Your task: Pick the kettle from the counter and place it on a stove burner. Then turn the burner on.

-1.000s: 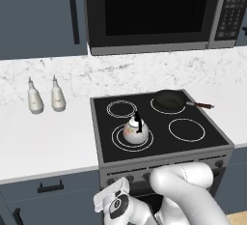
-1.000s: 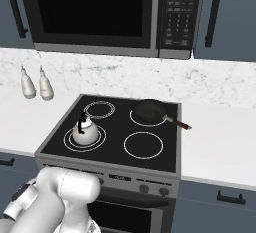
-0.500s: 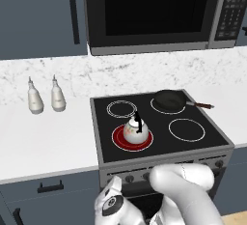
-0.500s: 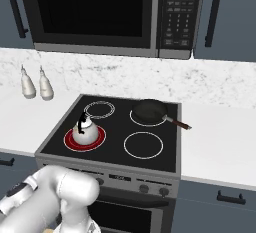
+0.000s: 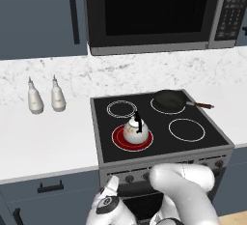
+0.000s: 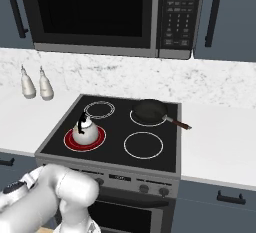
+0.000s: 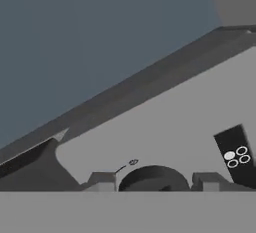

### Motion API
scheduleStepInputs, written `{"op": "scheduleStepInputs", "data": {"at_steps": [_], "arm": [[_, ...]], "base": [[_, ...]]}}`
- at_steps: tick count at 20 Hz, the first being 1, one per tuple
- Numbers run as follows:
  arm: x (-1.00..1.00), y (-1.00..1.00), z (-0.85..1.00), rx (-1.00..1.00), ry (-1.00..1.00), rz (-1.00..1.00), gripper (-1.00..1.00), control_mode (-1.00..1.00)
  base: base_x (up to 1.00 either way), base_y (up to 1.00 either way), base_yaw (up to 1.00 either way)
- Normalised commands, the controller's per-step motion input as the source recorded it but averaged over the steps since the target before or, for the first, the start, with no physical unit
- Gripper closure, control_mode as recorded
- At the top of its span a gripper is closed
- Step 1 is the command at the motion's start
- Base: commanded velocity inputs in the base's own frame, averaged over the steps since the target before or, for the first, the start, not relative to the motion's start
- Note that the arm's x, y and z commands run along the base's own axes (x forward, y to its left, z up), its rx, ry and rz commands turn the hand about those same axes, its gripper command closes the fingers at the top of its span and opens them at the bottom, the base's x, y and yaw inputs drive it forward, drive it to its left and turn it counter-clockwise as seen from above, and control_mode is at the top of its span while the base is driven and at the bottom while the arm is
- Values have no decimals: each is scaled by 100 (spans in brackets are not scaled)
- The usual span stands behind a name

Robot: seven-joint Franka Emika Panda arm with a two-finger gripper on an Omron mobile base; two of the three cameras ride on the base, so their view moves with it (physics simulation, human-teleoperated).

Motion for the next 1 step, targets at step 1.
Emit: {"op": "scheduleStepInputs", "data": {"at_steps": [1], "arm": [[0,0,0,0,0,0,100,-100]], "base": [[0,0,0]]}}
